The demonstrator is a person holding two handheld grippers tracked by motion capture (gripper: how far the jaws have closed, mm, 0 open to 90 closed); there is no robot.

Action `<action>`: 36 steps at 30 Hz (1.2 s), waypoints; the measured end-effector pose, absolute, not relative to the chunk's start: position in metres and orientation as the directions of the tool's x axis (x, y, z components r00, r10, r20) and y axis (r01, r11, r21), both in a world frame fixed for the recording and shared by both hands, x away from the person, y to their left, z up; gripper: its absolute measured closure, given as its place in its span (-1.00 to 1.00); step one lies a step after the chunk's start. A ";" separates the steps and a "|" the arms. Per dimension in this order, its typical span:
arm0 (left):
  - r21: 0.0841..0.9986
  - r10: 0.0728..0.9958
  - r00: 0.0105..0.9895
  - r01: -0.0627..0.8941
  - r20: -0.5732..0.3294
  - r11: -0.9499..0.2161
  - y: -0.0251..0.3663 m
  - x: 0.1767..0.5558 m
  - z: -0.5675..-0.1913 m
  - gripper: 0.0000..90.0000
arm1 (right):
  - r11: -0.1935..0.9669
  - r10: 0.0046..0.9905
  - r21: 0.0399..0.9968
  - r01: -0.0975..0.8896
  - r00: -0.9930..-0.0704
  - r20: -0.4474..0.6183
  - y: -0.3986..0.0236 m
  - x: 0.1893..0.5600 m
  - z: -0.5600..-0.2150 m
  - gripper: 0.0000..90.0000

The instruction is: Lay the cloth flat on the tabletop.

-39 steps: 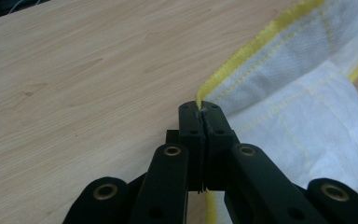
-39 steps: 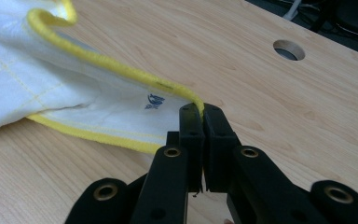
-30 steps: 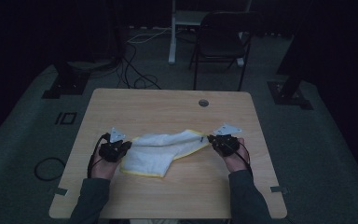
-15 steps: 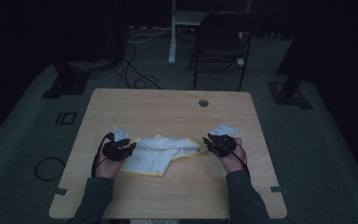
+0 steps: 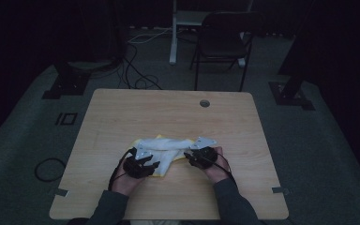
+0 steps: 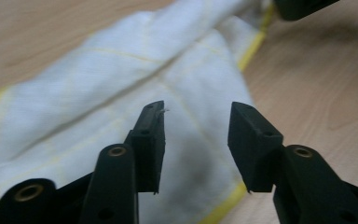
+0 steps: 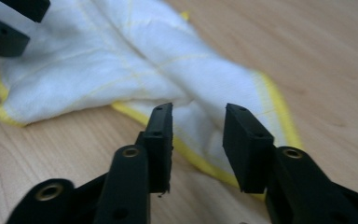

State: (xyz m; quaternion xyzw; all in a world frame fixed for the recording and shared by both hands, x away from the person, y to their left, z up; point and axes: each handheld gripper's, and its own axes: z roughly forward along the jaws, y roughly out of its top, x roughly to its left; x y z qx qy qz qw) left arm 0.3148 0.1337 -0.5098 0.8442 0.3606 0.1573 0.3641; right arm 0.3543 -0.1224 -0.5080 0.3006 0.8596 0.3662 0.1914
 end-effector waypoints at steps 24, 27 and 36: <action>0.748 0.738 0.675 0.483 0.012 -0.454 0.139 0.322 -0.498 0.96 | 0.578 0.672 0.717 0.390 -0.725 -0.148 -0.119 0.357 -0.519 0.97; 0.752 0.756 0.655 0.489 0.017 -0.441 0.148 0.325 -0.493 0.97 | 0.562 0.686 0.723 0.401 -0.714 -0.137 -0.131 0.358 -0.515 0.97; 0.733 0.782 0.622 0.513 0.042 -0.448 0.154 0.336 -0.501 0.97 | 0.556 0.693 0.727 0.404 -0.707 -0.137 -0.153 0.357 -0.509 0.97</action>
